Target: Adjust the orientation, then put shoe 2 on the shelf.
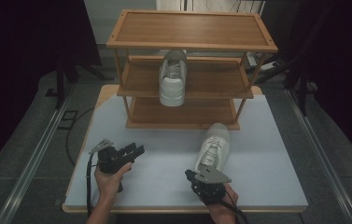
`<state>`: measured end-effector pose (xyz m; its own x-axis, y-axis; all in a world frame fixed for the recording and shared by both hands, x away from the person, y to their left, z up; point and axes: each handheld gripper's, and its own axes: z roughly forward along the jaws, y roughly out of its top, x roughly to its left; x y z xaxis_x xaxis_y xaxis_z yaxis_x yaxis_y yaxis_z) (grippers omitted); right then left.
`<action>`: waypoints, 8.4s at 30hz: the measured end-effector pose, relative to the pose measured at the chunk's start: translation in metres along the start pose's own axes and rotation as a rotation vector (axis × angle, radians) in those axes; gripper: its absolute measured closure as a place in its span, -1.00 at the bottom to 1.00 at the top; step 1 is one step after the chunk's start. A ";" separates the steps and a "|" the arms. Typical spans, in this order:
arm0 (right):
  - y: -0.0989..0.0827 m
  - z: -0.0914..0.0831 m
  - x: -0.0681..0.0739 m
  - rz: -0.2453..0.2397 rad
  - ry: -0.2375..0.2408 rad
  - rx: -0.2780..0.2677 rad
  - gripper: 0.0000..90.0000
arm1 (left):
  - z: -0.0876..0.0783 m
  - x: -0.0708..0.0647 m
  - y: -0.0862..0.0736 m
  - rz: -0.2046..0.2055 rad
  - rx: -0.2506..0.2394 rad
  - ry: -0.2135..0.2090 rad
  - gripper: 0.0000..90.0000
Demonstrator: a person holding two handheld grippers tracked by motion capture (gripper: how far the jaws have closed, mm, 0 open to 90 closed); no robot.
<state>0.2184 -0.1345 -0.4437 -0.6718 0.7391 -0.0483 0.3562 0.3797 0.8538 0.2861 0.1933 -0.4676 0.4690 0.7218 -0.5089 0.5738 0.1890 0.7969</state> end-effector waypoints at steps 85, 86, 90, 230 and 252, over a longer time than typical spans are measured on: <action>-0.017 -0.023 -0.142 0.217 -0.041 -0.089 0.16 | -0.017 0.012 -0.002 -0.107 -0.047 -0.030 0.07; -0.018 -0.021 -0.143 0.217 -0.049 -0.079 0.16 | -0.017 0.012 -0.002 -0.109 -0.049 -0.029 0.07; -0.022 -0.009 -0.146 0.216 -0.062 -0.039 0.14 | -0.016 0.009 -0.002 -0.105 -0.044 -0.036 0.07; 0.175 0.002 -0.184 0.673 -0.197 -0.500 0.81 | -0.025 0.027 -0.002 -0.195 -0.088 -0.046 0.08; 0.197 0.052 -0.207 0.734 -0.266 -0.415 0.69 | -0.029 0.029 -0.002 -0.205 -0.099 -0.050 0.09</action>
<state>0.4618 -0.1836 -0.2926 -0.1744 0.8414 0.5114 0.3397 -0.4361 0.8333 0.2789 0.2330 -0.4741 0.3837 0.6278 -0.6772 0.5929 0.3948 0.7019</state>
